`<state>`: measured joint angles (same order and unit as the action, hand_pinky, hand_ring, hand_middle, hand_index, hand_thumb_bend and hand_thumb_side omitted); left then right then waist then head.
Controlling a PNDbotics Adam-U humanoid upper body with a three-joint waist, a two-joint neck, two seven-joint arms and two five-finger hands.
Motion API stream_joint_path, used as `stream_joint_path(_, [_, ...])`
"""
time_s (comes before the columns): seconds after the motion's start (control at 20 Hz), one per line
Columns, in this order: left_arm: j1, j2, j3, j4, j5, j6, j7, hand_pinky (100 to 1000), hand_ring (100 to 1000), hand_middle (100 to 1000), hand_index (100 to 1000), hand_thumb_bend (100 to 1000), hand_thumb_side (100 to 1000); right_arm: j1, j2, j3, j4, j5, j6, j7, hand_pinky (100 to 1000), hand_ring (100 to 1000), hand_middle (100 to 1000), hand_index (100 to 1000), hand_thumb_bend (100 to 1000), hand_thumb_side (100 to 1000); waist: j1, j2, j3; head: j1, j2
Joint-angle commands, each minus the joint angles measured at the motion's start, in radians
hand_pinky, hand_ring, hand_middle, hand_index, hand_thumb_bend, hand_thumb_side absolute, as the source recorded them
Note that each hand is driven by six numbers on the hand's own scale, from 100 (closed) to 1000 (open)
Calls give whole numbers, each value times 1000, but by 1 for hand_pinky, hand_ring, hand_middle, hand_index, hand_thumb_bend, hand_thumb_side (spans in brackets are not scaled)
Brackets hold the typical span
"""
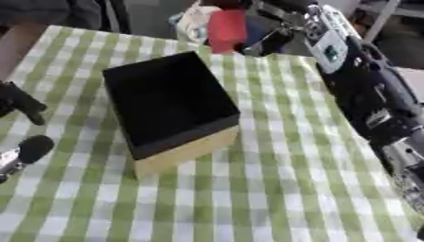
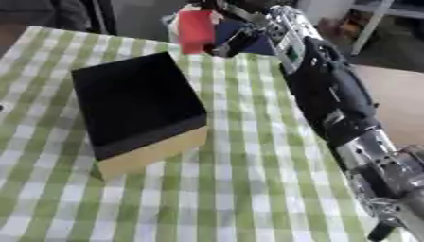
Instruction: Pick up objects on the table and place them in the box.
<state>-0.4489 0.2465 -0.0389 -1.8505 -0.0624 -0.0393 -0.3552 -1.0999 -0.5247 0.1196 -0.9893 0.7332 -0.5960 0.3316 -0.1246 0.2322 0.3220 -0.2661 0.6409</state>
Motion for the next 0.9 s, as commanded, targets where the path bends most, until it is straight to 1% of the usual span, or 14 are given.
stream_joint_path(0.05, [-11,1,7,-17,-1,-1,-6,688,462,418,567,715,419,-21,-4,29,-47,-43,-22,60,759,742,419,954,252,178,10,-23,4,-4,-2])
stream_joint_path(0.15, [-11,0,7,-19,1,-2,-9,688,462,418,567,715,419,-19,14,46,-56,-49,-35,102,759,742,419,954,244,193,12,-22,7,-5,-3])
stream_joint_path(0.2, [-12,-1,7,-20,3,-3,-10,688,462,418,567,716,419,-17,23,52,-55,-48,-39,119,760,742,421,955,222,221,12,-22,9,-7,-4])
stream_joint_path(0.25, [-12,-1,7,-20,4,-3,-11,688,462,418,567,716,419,-16,30,55,-54,-48,-41,133,760,742,421,955,222,221,13,-22,10,-7,-4])
stream_joint_path(0.4, [-12,-2,8,-22,7,-5,-14,688,462,418,567,720,420,-11,55,66,-43,-43,-51,163,763,743,424,956,181,265,15,-20,12,-9,-2])
stream_joint_path(0.55, [-12,-3,9,-22,10,-7,-17,688,462,417,567,720,420,-6,75,74,-31,-35,-63,183,765,745,427,957,168,284,16,-18,13,-11,-1])
stream_joint_path(0.65, [-12,-3,9,-23,11,-8,-20,687,461,417,567,721,421,-1,89,77,-18,-22,-69,193,767,747,432,959,139,323,17,-17,14,-12,0])
stream_joint_path(0.75, [-11,-4,10,-23,12,-9,-23,687,461,417,567,722,421,6,105,78,-1,-5,-73,199,769,749,437,960,128,348,18,-15,15,-10,1])
stream_joint_path(0.85, [-11,-6,9,-23,14,-10,-27,687,461,417,567,722,422,13,123,79,19,20,-79,202,769,751,443,961,130,358,19,-14,16,-8,-2])
stream_joint_path(0.9, [-11,-6,10,-23,15,-11,-28,686,460,417,567,722,422,15,130,81,26,36,-84,201,769,752,448,960,151,365,20,-13,16,-8,-4])
